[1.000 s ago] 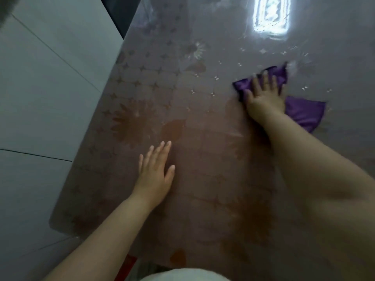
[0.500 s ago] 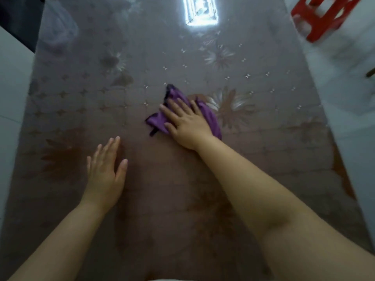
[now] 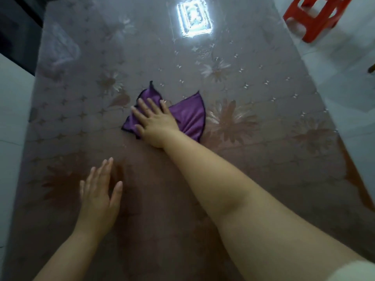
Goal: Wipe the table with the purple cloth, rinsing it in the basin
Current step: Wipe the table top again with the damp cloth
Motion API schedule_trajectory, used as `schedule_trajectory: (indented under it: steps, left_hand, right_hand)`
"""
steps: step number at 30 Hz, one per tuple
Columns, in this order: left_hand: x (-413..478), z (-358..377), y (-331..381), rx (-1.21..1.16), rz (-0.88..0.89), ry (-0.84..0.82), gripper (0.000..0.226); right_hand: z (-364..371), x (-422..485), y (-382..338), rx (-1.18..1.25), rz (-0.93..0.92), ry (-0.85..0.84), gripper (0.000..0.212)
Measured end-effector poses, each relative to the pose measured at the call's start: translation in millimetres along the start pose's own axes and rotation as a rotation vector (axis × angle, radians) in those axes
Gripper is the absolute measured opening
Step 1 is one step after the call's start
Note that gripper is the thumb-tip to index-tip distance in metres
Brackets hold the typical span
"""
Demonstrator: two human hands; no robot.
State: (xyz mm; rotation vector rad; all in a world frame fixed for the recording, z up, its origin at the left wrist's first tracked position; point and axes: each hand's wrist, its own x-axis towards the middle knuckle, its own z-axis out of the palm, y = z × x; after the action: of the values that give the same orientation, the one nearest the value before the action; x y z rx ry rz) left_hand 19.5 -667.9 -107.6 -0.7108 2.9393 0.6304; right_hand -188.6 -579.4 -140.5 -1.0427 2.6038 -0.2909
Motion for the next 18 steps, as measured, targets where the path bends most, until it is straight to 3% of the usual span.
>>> schedule_trajectory:
  steps: [4,10,12,14,16,18]
  left_hand:
    - [5,4,7,-0.029,0.006,-0.007,0.073]
    - [6,17,25,-0.182,0.110,-0.054,0.064]
    - [7,17,32,-0.327,0.124,-0.079,0.060]
    - [11,21,38,-0.362,0.104,-0.109,0.063]
    - [19,33,43,-0.081,0.043,-0.178,0.071]
    - [32,44,48,0.194,-0.007,-0.250,0.076]
  right_hand:
    - [34,-46,-66,-0.063,-0.278,-0.056,0.056]
    - [34,-79,-51,-0.061,-0.421,-0.096,0.064]
    - [21,-87,-41,0.128,-0.351,-0.074,0.056]
    - [5,-104,-21,0.369,-0.198,0.107,0.040]
    - [-8,-128,10,0.468,0.020,0.360,0.030]
    - [-16,-156,43,0.554,0.213,0.504,0.029]
